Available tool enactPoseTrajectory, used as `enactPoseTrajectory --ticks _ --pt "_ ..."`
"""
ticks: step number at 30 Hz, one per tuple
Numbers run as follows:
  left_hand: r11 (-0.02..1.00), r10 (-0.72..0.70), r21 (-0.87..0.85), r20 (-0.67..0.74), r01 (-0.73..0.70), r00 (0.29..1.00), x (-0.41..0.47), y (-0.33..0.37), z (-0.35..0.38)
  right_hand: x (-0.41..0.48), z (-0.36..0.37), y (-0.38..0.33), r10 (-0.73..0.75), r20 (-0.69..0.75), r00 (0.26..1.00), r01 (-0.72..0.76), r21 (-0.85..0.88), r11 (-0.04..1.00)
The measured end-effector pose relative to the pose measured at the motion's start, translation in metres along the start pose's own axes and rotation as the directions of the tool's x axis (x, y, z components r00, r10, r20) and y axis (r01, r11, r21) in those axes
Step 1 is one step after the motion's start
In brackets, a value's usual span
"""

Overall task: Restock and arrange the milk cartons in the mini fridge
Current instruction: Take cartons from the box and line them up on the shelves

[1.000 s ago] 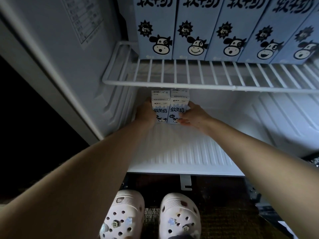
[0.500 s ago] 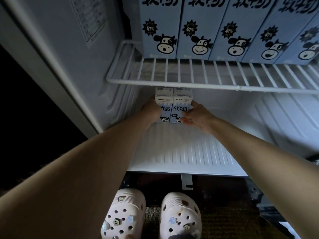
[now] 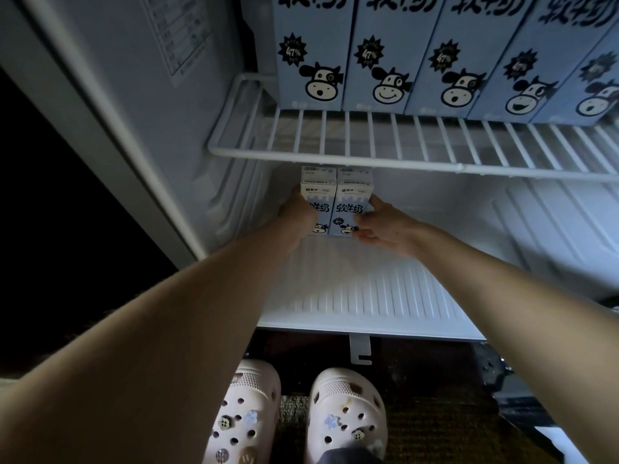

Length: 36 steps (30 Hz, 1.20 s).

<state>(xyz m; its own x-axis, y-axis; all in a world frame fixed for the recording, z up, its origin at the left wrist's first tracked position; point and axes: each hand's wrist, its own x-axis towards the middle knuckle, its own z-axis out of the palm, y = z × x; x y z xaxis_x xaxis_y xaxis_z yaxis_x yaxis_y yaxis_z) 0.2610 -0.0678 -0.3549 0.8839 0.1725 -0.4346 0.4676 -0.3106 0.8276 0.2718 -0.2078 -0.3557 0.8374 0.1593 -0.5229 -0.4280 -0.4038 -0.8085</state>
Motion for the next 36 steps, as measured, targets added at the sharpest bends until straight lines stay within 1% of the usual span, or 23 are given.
enactPoseTrajectory --ticks 5,6,8,10,12,13,15,16,18,20,25,27,28,30,31,34,36 --pt "0.999 -0.030 -0.024 0.038 0.031 0.999 0.002 0.000 0.001 0.000 0.003 0.002 0.009 -0.015 1.000 -0.009 -0.039 0.999" --pt "0.999 -0.046 -0.019 0.035 0.047 0.998 0.000 0.001 0.001 -0.002 0.006 0.003 0.012 -0.048 0.999 -0.014 -0.054 0.998" --pt "0.996 -0.084 0.002 -0.008 0.084 0.996 -0.010 0.007 0.001 -0.009 0.011 0.003 0.033 -0.172 0.984 -0.050 -0.092 0.995" --pt "0.995 -0.091 0.036 -0.056 0.094 0.994 -0.028 0.013 -0.001 -0.023 0.017 0.000 0.032 -0.286 0.958 -0.086 -0.179 0.980" --pt "0.994 -0.052 0.092 -0.063 0.058 0.997 -0.051 0.018 -0.004 -0.044 0.023 -0.008 -0.009 -0.333 0.943 -0.094 -0.293 0.952" --pt "0.992 -0.032 0.117 -0.061 0.039 0.998 -0.064 0.019 -0.008 -0.057 0.027 -0.012 -0.032 -0.347 0.937 -0.086 -0.320 0.944" --pt "0.991 0.007 0.135 -0.080 0.004 0.997 -0.098 0.019 -0.018 -0.087 0.036 -0.020 -0.095 -0.353 0.931 -0.027 -0.326 0.945" --pt "0.995 0.018 0.101 -0.089 -0.009 0.996 -0.118 0.016 -0.024 -0.106 0.041 -0.024 -0.129 -0.347 0.929 0.010 -0.324 0.946" --pt "1.000 0.012 0.012 -0.113 -0.011 0.994 -0.161 0.007 -0.038 -0.148 0.054 -0.034 -0.209 -0.315 0.926 0.082 -0.372 0.924" --pt "1.000 0.023 0.006 -0.149 -0.023 0.989 -0.207 -0.008 -0.058 -0.191 0.067 -0.043 -0.278 -0.272 0.921 0.148 -0.416 0.897" --pt "0.987 0.146 0.104 -0.282 -0.121 0.948 -0.308 -0.035 -0.126 -0.287 0.113 -0.065 -0.384 -0.191 0.903 0.267 -0.449 0.853" --pt "0.975 0.185 0.176 -0.333 -0.132 0.924 -0.343 -0.044 -0.152 -0.318 0.138 -0.069 -0.427 -0.099 0.899 0.338 -0.465 0.818" --pt "0.968 0.198 0.214 -0.350 -0.128 0.916 -0.358 -0.048 -0.165 -0.332 0.151 -0.071 -0.445 -0.030 0.895 0.376 -0.484 0.790" --pt "0.960 0.198 0.260 -0.386 -0.099 0.901 -0.386 -0.056 -0.186 -0.355 0.178 -0.074 -0.469 0.106 0.877 0.449 -0.529 0.721" --pt "0.961 0.183 0.268 -0.410 -0.074 0.894 -0.397 -0.062 -0.195 -0.364 0.191 -0.075 -0.474 0.149 0.868 0.472 -0.544 0.693" --pt "0.966 0.115 0.256 -0.478 0.013 0.871 -0.423 -0.085 -0.218 -0.384 0.232 -0.077 -0.460 0.223 0.860 0.497 -0.576 0.649" --pt "0.970 0.052 0.231 -0.518 0.081 0.854 -0.436 -0.107 -0.229 -0.391 0.261 -0.072 -0.426 0.274 0.862 0.499 -0.597 0.628"
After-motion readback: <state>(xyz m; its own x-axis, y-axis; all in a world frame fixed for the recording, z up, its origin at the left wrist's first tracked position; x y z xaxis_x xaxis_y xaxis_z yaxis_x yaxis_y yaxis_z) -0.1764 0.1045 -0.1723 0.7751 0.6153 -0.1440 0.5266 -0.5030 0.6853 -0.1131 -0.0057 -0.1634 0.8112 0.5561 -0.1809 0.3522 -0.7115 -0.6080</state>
